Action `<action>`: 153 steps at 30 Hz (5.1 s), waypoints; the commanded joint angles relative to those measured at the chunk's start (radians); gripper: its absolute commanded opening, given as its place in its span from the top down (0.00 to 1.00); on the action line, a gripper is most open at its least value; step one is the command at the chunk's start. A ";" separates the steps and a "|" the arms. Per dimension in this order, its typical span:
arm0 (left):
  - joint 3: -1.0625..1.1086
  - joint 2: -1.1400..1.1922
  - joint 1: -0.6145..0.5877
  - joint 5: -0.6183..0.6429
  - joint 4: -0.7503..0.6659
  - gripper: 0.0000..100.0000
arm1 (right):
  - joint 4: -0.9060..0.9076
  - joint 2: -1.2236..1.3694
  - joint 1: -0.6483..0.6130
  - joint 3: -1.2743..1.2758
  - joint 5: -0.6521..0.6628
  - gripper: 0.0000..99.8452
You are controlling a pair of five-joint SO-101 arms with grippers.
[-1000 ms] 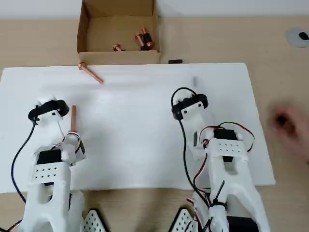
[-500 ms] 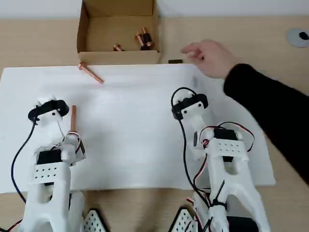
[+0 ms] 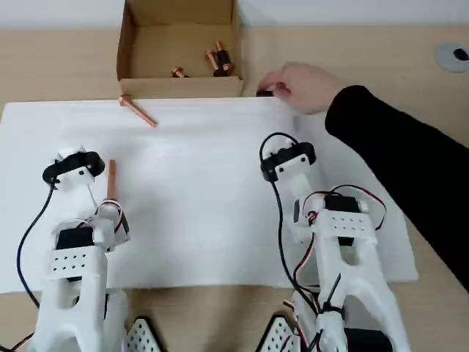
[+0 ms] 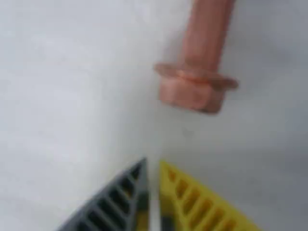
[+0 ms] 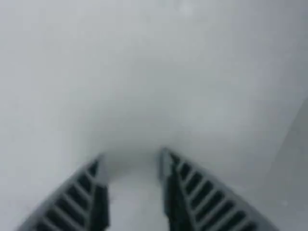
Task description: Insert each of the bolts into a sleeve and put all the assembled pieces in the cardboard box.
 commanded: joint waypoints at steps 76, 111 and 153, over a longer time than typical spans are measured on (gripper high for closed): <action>-0.003 -0.004 -0.014 -0.003 -0.008 0.98 | -0.069 0.016 -0.018 0.038 -0.002 0.90; -0.003 -0.004 -0.014 -0.003 -0.008 0.98 | -0.034 0.010 -0.018 0.054 0.018 0.89; -1.243 0.572 0.087 0.232 0.404 0.93 | 0.761 0.277 0.031 -1.020 0.342 0.89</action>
